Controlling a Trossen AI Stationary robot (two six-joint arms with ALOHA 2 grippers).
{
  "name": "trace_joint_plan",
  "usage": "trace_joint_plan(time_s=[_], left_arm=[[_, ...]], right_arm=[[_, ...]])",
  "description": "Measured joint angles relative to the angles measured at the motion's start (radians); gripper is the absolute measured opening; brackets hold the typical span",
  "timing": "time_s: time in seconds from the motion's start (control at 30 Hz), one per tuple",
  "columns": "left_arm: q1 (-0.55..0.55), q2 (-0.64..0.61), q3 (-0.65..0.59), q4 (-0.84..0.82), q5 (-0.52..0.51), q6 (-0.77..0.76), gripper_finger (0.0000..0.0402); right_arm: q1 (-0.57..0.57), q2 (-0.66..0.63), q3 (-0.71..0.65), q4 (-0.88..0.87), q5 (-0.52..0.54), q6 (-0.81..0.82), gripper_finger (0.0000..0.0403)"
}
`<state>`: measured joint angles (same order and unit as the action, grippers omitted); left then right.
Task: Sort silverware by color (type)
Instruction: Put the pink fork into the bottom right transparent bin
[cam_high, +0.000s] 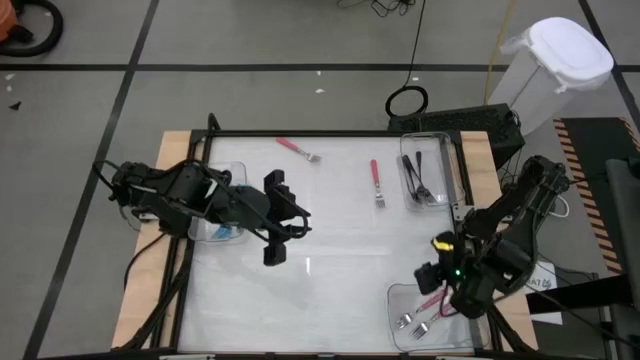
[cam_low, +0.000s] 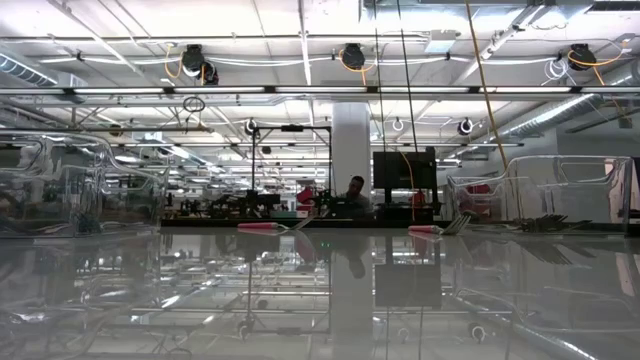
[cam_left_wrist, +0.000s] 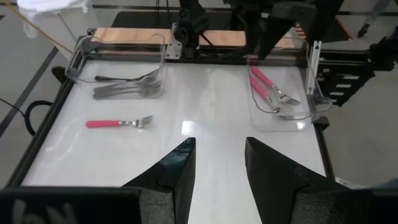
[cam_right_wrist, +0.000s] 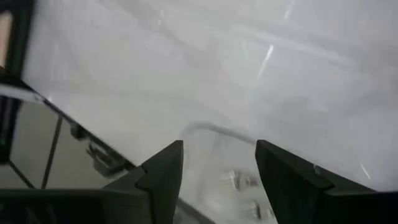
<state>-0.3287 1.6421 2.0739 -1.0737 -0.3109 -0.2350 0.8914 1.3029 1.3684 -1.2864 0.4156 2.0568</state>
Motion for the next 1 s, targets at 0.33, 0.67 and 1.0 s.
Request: trace_joint_plan(time_s=[0.33,0.67,1.0], left_arm=[[0.159,0.023,-0.001,-0.002,0.139,0.176,0.0140],[0.399,0.094,-0.002,-0.013,0.223,0.197,0.0140],[0.622,0.178,-0.001,-0.105,0.224,0.121,0.0140]], right_arm=[[-0.233,0.000,0.042,0.003,0.082,-0.203,0.0199],[-0.506,-0.002,0.042,0.007,0.086,-0.572,0.0199],[-0.799,-0.003,0.042,0.187,0.047,-1.134,0.0199]])
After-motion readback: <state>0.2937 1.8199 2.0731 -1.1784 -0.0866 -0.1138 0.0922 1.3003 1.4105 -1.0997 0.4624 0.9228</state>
